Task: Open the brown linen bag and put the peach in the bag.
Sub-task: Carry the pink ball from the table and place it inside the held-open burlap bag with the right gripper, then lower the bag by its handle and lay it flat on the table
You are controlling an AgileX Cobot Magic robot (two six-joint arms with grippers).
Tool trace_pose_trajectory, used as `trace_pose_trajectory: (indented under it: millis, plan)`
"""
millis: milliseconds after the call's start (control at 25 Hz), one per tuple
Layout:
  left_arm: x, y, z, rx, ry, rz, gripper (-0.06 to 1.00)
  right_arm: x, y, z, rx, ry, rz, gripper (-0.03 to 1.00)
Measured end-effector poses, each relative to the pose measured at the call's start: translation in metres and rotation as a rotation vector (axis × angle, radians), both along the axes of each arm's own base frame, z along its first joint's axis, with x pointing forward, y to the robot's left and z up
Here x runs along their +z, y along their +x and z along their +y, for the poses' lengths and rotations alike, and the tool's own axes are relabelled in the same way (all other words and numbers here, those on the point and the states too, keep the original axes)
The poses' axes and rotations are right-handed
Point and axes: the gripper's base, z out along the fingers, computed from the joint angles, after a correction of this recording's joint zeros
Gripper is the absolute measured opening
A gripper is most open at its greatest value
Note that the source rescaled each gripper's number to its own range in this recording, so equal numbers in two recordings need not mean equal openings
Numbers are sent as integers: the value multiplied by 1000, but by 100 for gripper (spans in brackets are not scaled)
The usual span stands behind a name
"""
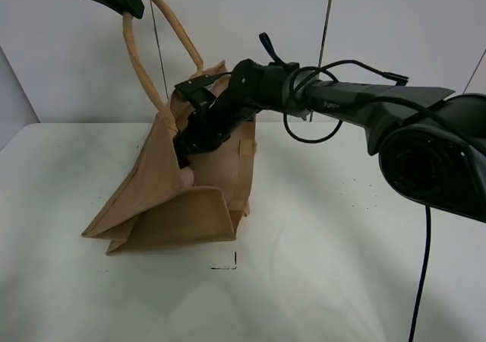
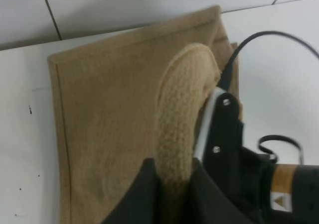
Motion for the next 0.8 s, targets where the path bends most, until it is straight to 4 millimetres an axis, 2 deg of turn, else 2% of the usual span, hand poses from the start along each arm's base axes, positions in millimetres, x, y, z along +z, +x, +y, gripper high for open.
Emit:
trace_pose_trajectory:
  millis: [200,280,400,600,800]
  plan:
    - [0,0,0,0,0,0,0,43,-4,-30,-100,-122,41,100]
    - [0,0,0,0,0,0,0,53,-6,-42,-162,-179,77,100]
    - [0,0,0,-1,1,0,0,50,-4,-55,-222,-235,139,100]
    - [0,0,0,-1,1,0,0,49,12,-86,-306,-253,170,100]
    - [0,0,0,-1,1,0,0,47,40,-149,-444,-291,199,100]
